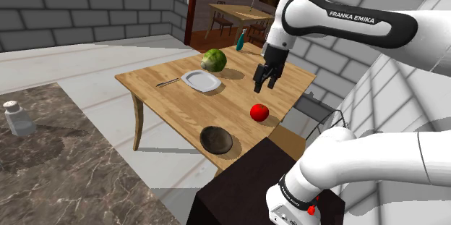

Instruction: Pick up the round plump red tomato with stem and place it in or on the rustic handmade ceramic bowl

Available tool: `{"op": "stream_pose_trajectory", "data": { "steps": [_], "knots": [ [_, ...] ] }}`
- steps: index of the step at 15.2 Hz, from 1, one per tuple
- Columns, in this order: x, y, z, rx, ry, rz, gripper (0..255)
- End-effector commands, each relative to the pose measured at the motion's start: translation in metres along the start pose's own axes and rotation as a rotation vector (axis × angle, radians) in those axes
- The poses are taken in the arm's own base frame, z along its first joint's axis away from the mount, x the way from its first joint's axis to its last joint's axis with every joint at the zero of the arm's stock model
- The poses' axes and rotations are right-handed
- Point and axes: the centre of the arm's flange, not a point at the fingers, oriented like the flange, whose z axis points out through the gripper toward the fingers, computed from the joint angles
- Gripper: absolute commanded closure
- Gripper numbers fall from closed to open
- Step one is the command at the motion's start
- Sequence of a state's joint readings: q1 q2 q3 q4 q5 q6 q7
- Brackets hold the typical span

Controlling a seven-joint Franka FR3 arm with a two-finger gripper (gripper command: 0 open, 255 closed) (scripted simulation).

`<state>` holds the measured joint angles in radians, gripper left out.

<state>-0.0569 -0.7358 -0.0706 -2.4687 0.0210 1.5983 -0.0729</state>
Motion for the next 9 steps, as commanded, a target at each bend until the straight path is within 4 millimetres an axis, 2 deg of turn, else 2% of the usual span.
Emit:
{"op": "stream_pose_trajectory", "data": {
  "steps": [1, 9],
  "knots": [
    [0.006, 0.021, 0.014, -0.010, -0.001, -0.022, 0],
    [0.035, 0.102, 0.067, -0.046, -0.005, -0.097, 0]
  ]
}}
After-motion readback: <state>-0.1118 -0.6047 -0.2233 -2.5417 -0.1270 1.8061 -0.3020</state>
